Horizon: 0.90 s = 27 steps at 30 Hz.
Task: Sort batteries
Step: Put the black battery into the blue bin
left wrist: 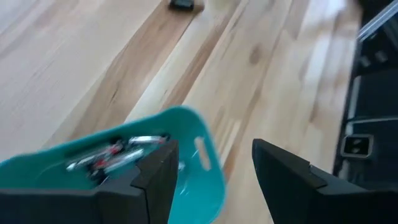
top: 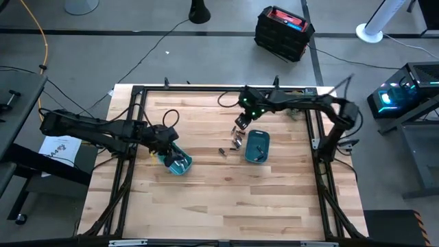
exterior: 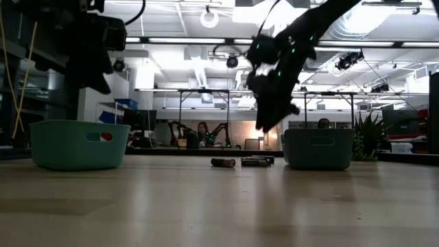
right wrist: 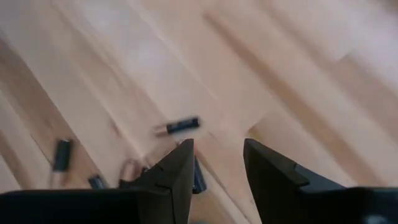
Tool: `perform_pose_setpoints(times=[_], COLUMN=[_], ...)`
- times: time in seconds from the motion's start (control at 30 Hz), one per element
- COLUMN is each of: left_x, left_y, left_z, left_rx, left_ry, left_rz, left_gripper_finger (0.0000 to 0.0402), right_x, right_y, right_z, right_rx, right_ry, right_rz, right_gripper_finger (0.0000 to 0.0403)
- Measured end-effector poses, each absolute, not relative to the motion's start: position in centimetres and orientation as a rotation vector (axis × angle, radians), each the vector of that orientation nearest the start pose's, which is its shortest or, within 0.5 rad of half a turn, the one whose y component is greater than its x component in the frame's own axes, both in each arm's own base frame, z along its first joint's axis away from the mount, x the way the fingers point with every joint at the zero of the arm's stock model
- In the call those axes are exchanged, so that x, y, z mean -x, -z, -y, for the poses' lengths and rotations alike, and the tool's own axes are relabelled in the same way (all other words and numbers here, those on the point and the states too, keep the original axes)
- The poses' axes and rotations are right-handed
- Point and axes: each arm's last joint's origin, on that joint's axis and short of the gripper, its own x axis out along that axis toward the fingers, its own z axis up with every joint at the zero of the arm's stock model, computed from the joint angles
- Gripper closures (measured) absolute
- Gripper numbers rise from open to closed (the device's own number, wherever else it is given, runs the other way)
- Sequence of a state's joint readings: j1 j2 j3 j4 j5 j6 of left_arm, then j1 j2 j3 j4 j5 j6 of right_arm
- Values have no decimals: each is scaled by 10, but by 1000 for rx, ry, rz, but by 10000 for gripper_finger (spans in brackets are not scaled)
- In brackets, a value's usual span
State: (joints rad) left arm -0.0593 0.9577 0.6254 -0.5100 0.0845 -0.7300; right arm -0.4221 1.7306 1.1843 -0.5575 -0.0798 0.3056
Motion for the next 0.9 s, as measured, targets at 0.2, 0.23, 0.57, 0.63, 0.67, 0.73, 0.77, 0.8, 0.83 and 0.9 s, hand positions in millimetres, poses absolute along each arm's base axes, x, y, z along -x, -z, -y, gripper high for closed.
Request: perform_pose_setpoints(times=[0.2, 0.23, 0.57, 0.63, 0.67, 0.73, 0.77, 0.8, 0.83, 0.9], left_x=[-187, -188, -188, -188, -189, -190, -191, -191, -192, -193], left_y=[-229, -229, -229, -230, -230, -231, -232, -233, -233, -235], left_z=[14, 14, 13, 12, 12, 12, 12, 12, 12, 12], left_rx=[726, 729, 734, 723, 716, 706, 705, 706, 707, 709], left_ry=[-167, -165, -194, -207, -209, -212, -212, -209, -206, -198], left_rz=[-793, -784, -771, -761, -753, -730, -722, -710, -700, -678], left_gripper_finger=[204, 204, 204, 204, 204, 204, 204, 204, 204, 204], right_x=[-329, -331, -335, -336, -337, -338, -339, -340, -340, -340], right_y=[-160, -156, -148, -144, -140, -135, -133, -129, -128, -128], right_z=[136, 134, 121, 123, 123, 123, 123, 122, 121, 121], right_rx=[-502, -493, -337, -339, -342, -335, -329, -320, -312, -303], right_ry=[365, 353, 346, 343, 340, 332, 329, 329, 334, 352], right_rz=[-1168, -1183, -1236, -1242, -1254, -1266, -1274, -1285, -1290, -1293], right_gripper_finger=[268, 268, 278, 287, 292, 305, 312, 321, 332, 363])
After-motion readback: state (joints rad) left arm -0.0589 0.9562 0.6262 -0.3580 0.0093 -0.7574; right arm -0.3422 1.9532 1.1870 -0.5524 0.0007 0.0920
